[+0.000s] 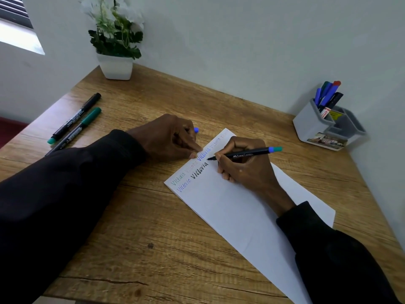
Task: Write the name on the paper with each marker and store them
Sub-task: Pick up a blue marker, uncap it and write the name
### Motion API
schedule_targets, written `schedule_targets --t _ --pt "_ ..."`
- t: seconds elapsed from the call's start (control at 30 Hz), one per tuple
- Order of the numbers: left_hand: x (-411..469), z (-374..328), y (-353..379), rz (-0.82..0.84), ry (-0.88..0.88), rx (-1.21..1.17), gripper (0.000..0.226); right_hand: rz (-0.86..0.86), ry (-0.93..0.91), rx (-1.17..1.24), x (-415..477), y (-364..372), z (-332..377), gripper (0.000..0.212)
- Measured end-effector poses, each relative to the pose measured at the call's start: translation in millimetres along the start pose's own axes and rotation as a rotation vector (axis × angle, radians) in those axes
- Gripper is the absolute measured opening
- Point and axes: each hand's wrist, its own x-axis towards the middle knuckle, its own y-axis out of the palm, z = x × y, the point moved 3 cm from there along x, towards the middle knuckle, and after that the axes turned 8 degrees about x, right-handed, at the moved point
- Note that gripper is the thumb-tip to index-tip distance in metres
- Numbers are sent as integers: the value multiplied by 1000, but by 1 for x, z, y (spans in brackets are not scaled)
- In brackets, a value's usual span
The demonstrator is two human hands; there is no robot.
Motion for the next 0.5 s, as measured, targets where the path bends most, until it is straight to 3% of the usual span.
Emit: schedule_targets --t 0.13,0.3,0.5 --pt "0 -1 0 -31 17 8 37 -9 13 -6 1 0 0 20" --pt "-1 0 1 -17 21 -1 36 -45 52 13 0 0 0 32" --pt "0 2 0 -4 30 18 34 -49 35 14 -1 0 1 22"
